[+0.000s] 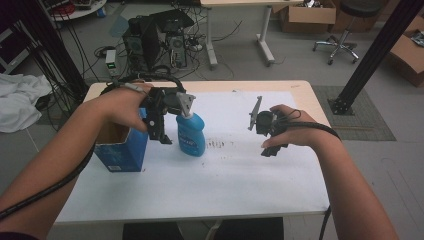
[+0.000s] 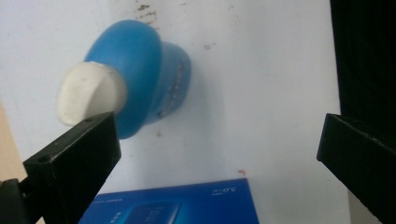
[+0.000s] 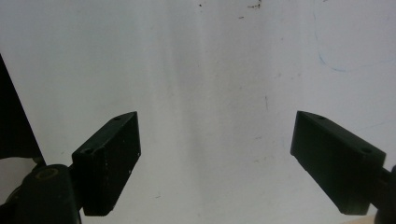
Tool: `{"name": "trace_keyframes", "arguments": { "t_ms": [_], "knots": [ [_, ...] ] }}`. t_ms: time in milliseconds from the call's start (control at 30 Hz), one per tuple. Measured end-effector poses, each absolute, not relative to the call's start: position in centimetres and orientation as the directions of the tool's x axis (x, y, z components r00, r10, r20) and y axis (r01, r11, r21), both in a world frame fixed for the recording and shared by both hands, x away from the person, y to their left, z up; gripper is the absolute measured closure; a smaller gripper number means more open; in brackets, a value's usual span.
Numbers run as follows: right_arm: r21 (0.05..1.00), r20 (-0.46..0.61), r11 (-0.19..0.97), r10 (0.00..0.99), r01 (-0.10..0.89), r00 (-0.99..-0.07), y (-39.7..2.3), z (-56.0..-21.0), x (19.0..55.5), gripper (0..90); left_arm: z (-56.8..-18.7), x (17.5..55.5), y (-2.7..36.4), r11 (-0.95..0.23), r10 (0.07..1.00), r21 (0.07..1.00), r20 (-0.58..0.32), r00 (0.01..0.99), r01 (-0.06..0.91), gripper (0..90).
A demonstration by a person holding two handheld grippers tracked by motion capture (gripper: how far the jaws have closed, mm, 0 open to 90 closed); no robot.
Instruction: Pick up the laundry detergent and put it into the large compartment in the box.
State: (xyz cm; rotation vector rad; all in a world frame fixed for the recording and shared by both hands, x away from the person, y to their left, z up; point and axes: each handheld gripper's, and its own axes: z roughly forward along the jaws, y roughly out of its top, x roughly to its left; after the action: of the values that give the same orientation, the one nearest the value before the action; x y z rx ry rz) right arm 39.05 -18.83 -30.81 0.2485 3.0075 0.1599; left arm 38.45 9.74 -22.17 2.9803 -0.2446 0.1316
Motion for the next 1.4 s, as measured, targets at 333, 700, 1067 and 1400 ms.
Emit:
{"name": "trace_keyframes", "arguments": {
  "t_ms": [333, 700, 1067, 1400],
  "knots": [
    [0.117, -0.112, 0.978, 0.187, 0.174, -0.976, -18.9, -31.2, 38.9, 16.1, -21.5, 40.3, 9.5, -0.962, -0.208, 0.155, 0.119, 0.971, -0.225, 0.1],
    [0.128, -0.115, 0.97, 0.222, 0.207, -0.968, -19.4, -31.1, 38.6, 16.1, -22.9, 41.9, 8.0, -0.943, -0.309, 0.093, 0.108, 0.945, -0.319, 1.3],
    [0.133, -0.114, 0.963, 0.25, 0.235, -0.961, -20.4, -31.6, 38.2, 16.1, -23.9, 43.9, 7.3, -0.944, -0.31, 0.085, 0.094, 0.946, -0.318, 0.1],
    [0.129, -0.116, 0.962, 0.256, 0.241, -0.96, -20.5, -31.6, 38.1, 16.1, -25.4, 44.7, 6.9, -0.941, -0.317, 0.099, 0.072, 0.946, -0.323, 0.1]
  ]
}}
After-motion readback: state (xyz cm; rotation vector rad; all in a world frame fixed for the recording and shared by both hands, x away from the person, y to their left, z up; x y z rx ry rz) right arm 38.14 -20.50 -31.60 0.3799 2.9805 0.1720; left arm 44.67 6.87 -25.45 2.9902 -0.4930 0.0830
